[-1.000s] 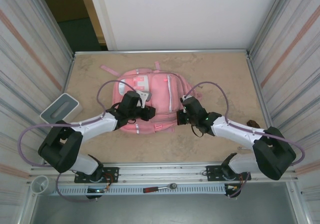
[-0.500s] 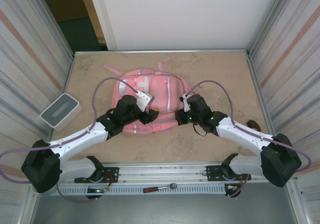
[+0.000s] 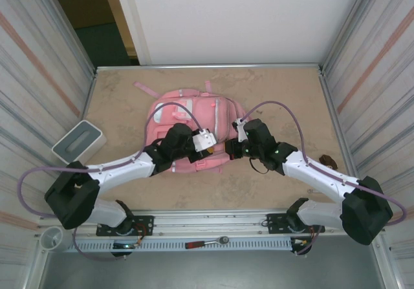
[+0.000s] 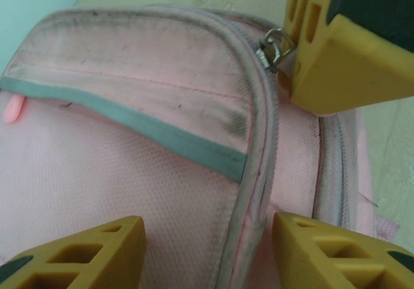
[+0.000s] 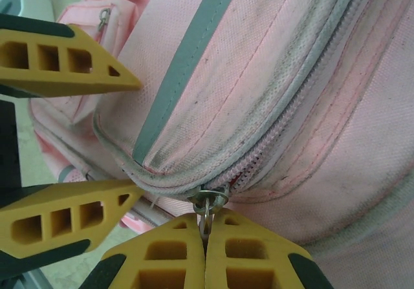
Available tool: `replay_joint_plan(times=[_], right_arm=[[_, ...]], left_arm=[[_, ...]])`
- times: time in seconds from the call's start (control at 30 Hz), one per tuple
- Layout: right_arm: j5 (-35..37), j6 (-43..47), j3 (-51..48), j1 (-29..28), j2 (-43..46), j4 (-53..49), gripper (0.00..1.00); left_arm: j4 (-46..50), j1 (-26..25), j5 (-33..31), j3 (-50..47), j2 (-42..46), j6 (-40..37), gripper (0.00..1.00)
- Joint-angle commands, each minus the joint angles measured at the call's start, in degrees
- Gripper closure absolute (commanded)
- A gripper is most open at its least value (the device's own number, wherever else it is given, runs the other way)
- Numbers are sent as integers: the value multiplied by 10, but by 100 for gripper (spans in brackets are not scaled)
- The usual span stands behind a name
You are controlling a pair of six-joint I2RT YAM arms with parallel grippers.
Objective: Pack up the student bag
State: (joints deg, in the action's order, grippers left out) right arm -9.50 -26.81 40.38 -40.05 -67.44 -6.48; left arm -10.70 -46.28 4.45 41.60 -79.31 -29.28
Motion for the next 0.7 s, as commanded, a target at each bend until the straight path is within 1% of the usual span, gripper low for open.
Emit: replay_joint_plan(times=[0.0,0.1,0.17,0.2,0.27,0.33,0.4,0.5,0.67], right_arm=[[-26,-15,18,-5,20,26,100],[-20,-10,20,-7,19,18,100],[-2,3,20,-6,20,1,100],[9,10,20,-5,21,-9,100],[42,34,17,-2,19,-32,100],[70,56,15,3,14,-48,100],[82,70,14,10,12,-56,100],[103,81,15,19,13,-58,100],[97,102,27,50,3,-61,100]], left_arm=[[-24,-6,7,25,-17,-42,52],[-28,-5,-6,28,-29,-53,65],[-36,-3,-6,20,-30,-68,74],[-36,0,4,18,-29,-75,79],[-23,13,38,15,-24,-87,86],[-20,27,74,12,-18,-90,91],[-21,40,105,8,-9,-91,94],[-26,61,153,-3,10,-93,95],[-43,111,202,-24,26,-89,95]])
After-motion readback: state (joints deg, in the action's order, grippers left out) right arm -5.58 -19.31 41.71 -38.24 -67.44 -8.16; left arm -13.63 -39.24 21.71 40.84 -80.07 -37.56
